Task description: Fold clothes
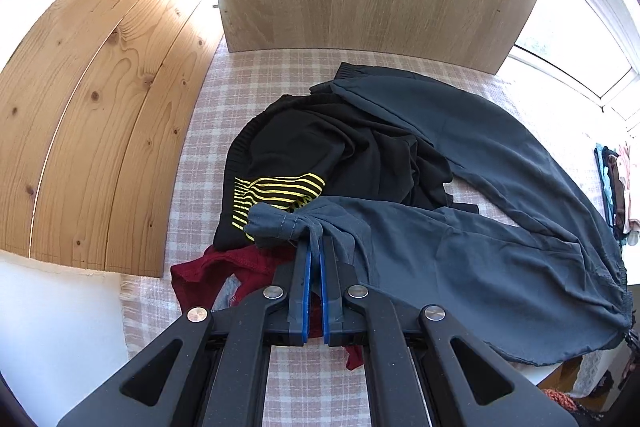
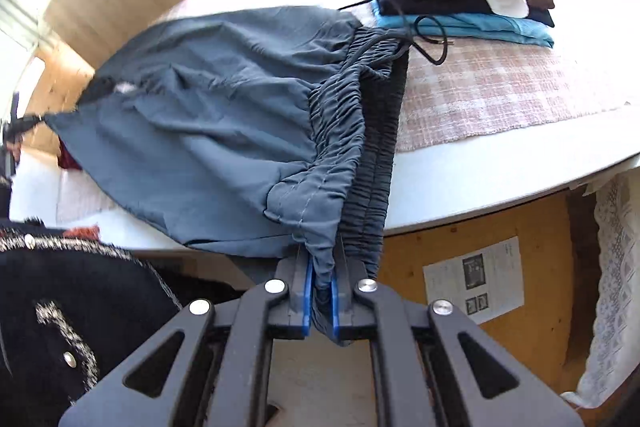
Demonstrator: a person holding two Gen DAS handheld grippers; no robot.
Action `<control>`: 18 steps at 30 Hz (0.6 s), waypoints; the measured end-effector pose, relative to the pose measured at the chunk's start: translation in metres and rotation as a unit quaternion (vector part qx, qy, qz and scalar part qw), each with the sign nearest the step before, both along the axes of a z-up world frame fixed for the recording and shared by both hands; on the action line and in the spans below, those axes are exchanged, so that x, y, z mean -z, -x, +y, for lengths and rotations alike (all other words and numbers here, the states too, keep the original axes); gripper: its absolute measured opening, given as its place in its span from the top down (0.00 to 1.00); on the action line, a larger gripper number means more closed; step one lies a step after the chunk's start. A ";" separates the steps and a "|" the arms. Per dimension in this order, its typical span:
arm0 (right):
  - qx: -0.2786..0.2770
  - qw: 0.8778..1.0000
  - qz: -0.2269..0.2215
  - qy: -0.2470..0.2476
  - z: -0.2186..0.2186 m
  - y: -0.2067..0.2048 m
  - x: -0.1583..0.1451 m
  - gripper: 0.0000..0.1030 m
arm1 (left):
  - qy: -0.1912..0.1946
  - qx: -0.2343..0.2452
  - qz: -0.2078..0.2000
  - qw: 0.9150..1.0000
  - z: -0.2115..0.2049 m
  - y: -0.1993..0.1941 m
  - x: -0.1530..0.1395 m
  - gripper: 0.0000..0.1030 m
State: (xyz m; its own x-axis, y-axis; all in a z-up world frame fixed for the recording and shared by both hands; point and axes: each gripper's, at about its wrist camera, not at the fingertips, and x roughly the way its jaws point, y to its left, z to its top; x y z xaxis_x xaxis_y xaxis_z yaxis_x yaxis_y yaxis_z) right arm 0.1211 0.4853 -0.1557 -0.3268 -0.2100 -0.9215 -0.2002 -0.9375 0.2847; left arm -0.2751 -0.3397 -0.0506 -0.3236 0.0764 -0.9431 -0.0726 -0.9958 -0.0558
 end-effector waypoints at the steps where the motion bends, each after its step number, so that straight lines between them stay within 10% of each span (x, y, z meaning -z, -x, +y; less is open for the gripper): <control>1: -0.005 1.000 -0.020 -0.007 -0.003 0.004 0.013 0.94 | 0.003 -0.008 -0.001 1.000 -0.004 0.000 0.002 0.97; 6: -0.028 0.997 -0.073 0.004 -0.018 0.019 0.058 0.94 | -0.005 -0.030 -0.017 0.999 -0.016 0.001 0.016 0.97; 18: 0.087 0.993 0.072 0.022 0.045 0.116 -0.037 0.94 | 0.008 -0.016 0.004 1.000 0.025 0.122 -0.015 0.97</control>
State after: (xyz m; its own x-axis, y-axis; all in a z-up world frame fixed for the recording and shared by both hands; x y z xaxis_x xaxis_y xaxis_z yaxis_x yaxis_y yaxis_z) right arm 0.0051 0.5303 -0.1185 -0.4899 -0.1788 -0.8532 -0.3116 -0.8782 0.3629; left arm -0.3973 -0.3150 -0.0360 -0.3326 0.0506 -0.9417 -0.0410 -0.9984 -0.0391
